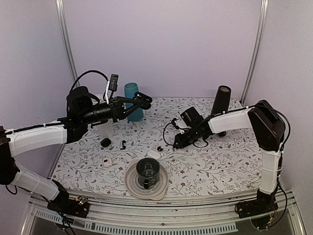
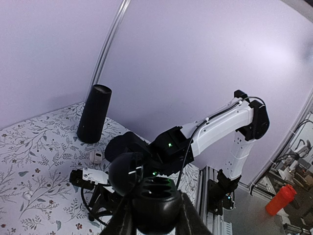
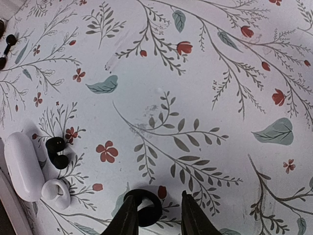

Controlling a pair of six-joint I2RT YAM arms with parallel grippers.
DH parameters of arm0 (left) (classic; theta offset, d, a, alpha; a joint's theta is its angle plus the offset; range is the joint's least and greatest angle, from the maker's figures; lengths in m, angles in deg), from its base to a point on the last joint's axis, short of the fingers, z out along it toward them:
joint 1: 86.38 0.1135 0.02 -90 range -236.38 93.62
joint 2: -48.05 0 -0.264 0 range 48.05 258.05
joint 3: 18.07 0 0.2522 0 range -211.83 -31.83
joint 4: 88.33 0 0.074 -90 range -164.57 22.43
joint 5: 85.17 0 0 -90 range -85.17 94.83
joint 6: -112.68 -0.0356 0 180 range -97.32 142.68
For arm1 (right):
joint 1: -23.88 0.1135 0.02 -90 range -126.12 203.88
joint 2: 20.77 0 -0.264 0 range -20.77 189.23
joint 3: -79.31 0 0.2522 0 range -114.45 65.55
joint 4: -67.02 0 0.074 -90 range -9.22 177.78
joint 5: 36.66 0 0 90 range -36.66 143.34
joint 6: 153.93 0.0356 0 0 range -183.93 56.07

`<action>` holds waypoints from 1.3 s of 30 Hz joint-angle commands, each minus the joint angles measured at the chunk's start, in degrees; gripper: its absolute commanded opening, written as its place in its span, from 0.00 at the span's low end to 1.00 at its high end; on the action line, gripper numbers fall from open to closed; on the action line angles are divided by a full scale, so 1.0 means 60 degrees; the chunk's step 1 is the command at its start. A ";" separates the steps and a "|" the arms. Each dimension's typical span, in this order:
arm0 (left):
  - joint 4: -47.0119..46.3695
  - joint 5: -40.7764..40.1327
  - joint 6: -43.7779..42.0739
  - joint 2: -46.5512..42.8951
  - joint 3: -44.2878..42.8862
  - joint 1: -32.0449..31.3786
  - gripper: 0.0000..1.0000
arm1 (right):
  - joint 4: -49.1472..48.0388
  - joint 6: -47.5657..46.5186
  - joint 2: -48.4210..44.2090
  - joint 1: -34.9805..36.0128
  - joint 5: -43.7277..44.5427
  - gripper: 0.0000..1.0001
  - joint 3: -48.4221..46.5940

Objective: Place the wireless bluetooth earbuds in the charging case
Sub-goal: Pick up the left earbud from the center of the board.

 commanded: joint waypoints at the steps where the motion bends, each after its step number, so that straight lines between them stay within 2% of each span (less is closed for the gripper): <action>1: -0.0047 0.0044 -0.0110 -0.0139 -0.0048 0.0125 0.00 | -0.0098 0.0121 0.0098 0.0005 0.0046 0.30 0.0323; 24: -0.0081 0.0015 -0.0113 -0.0229 0.0056 0.0125 0.00 | -0.0479 0.0581 -0.0274 0.0231 -0.0777 0.20 0.0687; 39: -0.0137 0.0044 -0.0075 -0.0218 0.0081 0.0125 0.00 | -0.0357 0.0539 -0.0418 0.0264 -0.0715 0.25 0.0835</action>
